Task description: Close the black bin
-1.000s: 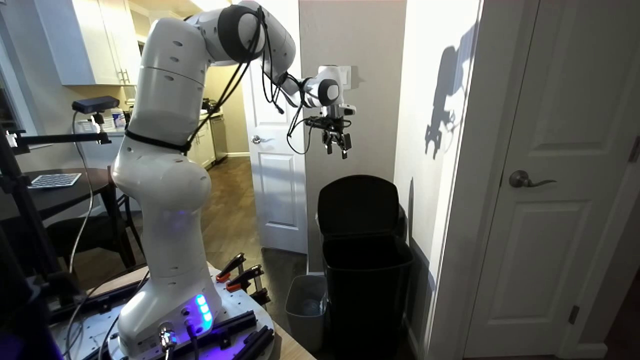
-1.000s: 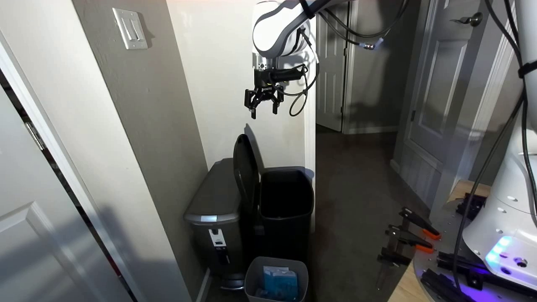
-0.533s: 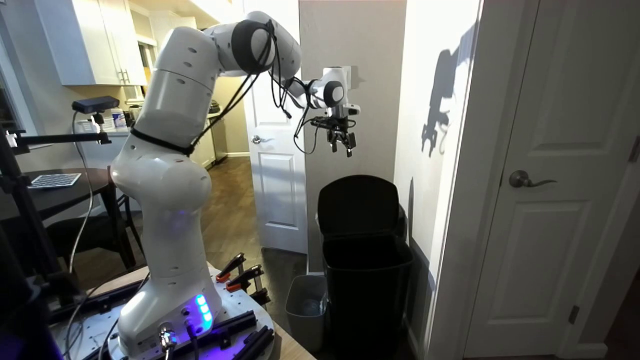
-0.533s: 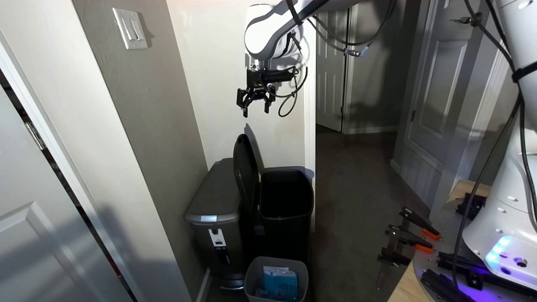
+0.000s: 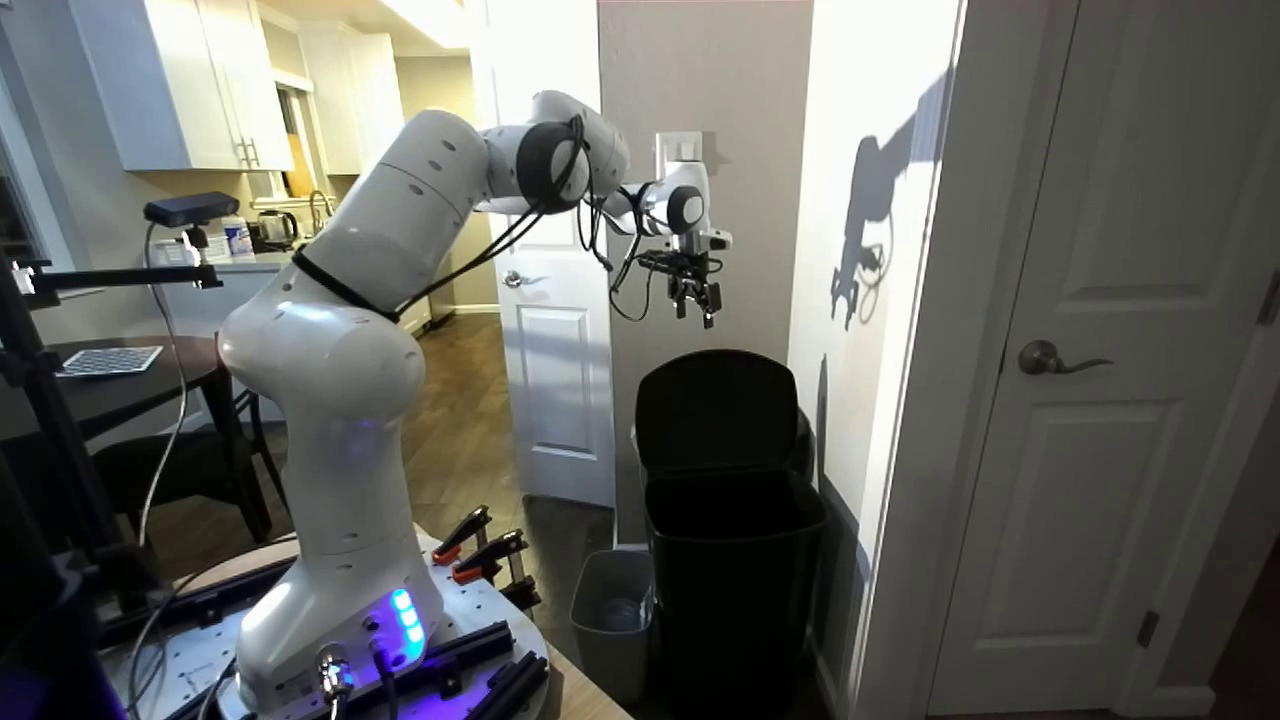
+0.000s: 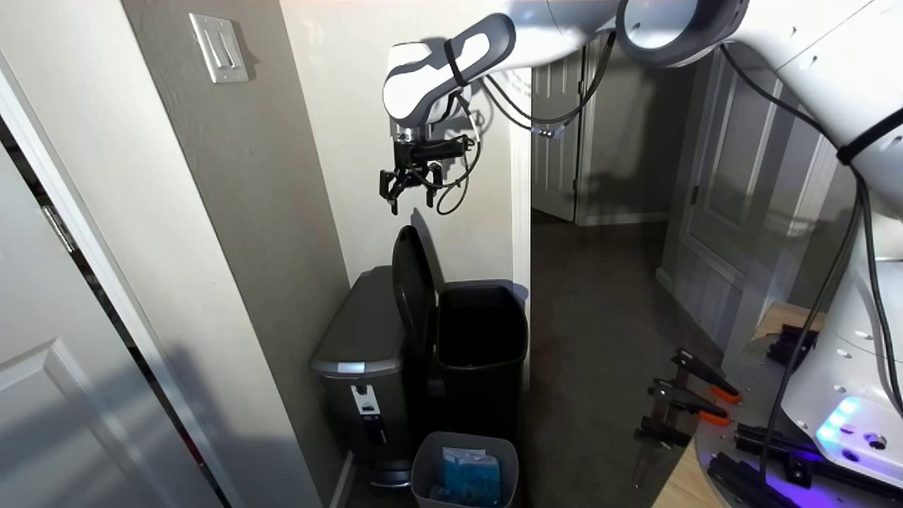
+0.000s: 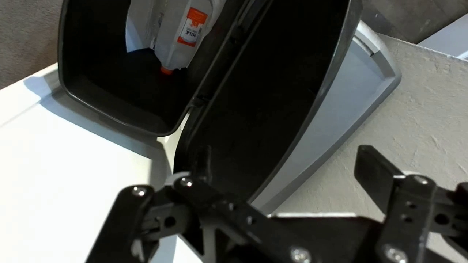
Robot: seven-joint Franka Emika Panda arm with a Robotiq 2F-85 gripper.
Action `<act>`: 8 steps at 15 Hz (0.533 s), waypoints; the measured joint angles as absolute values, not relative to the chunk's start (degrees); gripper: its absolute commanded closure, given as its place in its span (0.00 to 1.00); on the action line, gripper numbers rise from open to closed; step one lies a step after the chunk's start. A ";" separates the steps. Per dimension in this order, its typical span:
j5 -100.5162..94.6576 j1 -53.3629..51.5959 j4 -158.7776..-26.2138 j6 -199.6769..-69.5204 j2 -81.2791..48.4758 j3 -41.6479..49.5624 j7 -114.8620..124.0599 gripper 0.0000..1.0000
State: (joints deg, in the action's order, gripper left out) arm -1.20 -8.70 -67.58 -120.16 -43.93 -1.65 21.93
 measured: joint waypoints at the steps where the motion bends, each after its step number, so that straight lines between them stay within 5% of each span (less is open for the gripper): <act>1: -1.20 -9.01 -64.63 -119.01 -45.98 -1.56 22.15 0.00; 8: 0.17 -9.75 -46.92 -112.09 -58.41 -1.18 23.92 0.00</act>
State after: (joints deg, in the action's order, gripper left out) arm 0.17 -9.75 -46.92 -112.09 -58.41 -1.18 23.92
